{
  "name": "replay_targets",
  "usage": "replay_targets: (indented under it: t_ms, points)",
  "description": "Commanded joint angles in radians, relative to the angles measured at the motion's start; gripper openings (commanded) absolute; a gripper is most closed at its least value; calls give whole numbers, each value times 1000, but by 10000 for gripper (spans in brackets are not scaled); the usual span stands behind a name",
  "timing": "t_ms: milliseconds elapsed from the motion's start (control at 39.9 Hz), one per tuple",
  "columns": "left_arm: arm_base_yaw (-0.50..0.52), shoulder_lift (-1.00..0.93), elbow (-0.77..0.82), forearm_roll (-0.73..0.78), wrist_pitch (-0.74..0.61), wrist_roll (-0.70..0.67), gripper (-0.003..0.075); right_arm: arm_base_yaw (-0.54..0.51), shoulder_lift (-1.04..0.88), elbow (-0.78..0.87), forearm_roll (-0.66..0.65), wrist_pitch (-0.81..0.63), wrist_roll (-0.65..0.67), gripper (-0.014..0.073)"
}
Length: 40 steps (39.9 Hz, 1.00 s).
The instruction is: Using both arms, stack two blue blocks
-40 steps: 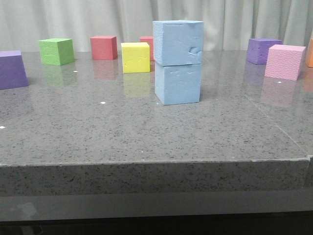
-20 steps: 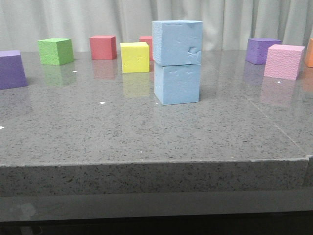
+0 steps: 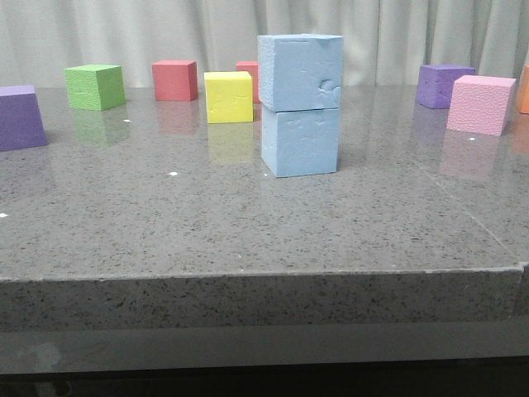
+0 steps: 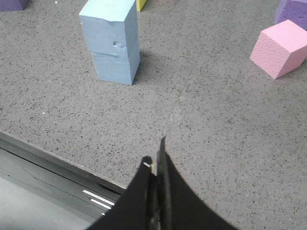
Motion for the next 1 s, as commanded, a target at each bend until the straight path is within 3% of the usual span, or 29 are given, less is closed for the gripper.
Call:
replay_targets:
  t_ms: [0, 351, 426, 677, 978]
  points:
    - [3, -19, 1, -8, -88, 1, -19, -4, 4, -25, 0, -72, -9, -67]
    - [3, -19, 1, -8, -88, 1, -19, -4, -5, -10, 0, -85, -9, -67]
    - [3, -19, 1, -8, -88, 1, -19, -42, -43, 45, 0, -126, -9, -67]
    - [3, -19, 1, -8, -88, 1, -19, -243, -340, 438, -10, -542, -9, -67]
    - [3, -19, 1, -8, -88, 1, -19, -354, -577, 809, 0, -894, -9, -67]
